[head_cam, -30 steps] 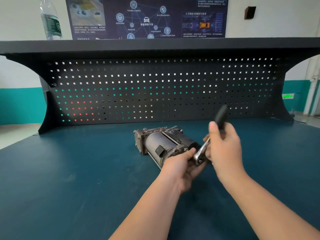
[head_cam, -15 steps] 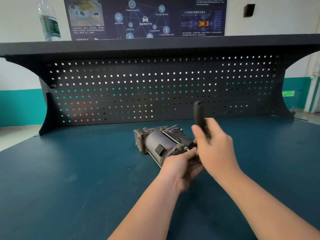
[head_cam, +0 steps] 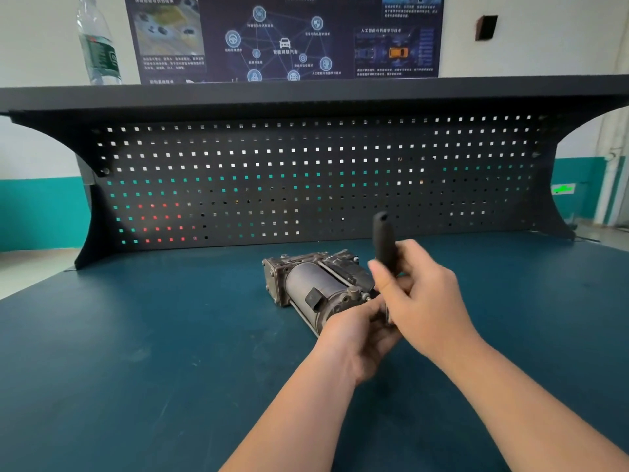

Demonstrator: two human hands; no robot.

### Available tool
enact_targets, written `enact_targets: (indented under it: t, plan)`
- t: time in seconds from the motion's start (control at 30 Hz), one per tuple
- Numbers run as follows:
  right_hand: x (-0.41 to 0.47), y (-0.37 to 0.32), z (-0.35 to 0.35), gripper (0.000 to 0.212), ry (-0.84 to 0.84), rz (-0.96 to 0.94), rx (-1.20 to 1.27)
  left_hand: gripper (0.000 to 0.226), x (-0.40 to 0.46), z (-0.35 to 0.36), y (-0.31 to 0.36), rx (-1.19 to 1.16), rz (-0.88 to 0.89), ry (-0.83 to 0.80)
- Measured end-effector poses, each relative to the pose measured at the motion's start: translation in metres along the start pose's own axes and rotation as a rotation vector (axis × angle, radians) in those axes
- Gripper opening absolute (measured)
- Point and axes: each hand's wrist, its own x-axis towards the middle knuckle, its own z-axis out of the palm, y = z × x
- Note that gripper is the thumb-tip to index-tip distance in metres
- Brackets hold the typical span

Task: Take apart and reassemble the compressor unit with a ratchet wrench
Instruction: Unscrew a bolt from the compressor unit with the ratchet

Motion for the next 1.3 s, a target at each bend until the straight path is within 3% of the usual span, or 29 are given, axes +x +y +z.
enact_targets:
  t: [0.1,0.27,0.33,0.4,0.47,0.57,0.63,0.73,0.83,0.9,0.97,1.1,1.17,1.23,1.3]
  plan:
    - [0.002,0.000,0.003,0.014,0.100,0.116,0.064,0.012,0.000,-0.001,0.002,-0.007,-0.012,-0.003]
    - [0.013,0.028,-0.004,0.024,0.375,0.997,0.813,0.013,0.000,0.003,0.002,-0.013,-0.021,0.023]
    - [0.011,0.033,-0.002,0.021,0.398,1.107,0.925,0.012,0.000,0.003,0.001,-0.002,-0.027,0.027]
    - [0.010,0.030,0.000,0.018,0.384,0.951,0.833,0.014,-0.001,0.002,0.002,0.006,-0.036,0.032]
    - [0.011,0.018,-0.001,0.014,0.316,0.616,0.606,0.015,-0.002,0.002,0.001,0.012,-0.034,0.033]
    - [0.006,0.002,-0.004,0.010,0.068,0.117,0.144,0.012,-0.004,0.002,0.000,0.016,-0.017,0.020]
    - [0.000,-0.002,0.000,0.014,-0.021,-0.006,-0.012,0.014,-0.004,0.002,0.000,0.006,-0.005,0.003]
    - [0.006,0.004,0.001,0.009,0.148,0.247,0.149,0.009,-0.002,0.001,0.001,-0.026,-0.013,0.020]
    - [0.015,0.020,-0.007,0.020,0.311,0.835,0.677,0.009,-0.002,0.002,0.002,-0.030,-0.026,0.029]
    - [0.015,0.027,-0.009,0.023,0.344,1.055,0.936,0.010,-0.002,0.002,0.002,-0.024,-0.026,0.028]
    - [0.015,0.026,-0.007,0.021,0.334,0.971,0.887,0.011,-0.002,0.003,0.001,-0.023,-0.029,0.031]
    - [0.007,0.002,-0.004,0.012,0.138,0.273,0.238,0.012,-0.003,0.001,0.001,0.009,-0.026,0.014]
    - [-0.001,-0.005,0.001,0.013,0.033,0.066,0.053,0.012,-0.004,-0.001,0.002,0.058,-0.023,0.012]
    - [-0.004,-0.006,0.005,0.014,0.058,0.093,0.053,0.011,-0.003,-0.003,0.003,0.062,-0.016,0.016]
    - [0.004,0.000,0.003,0.013,0.188,0.320,0.258,0.010,-0.002,-0.002,0.004,0.029,-0.015,0.016]
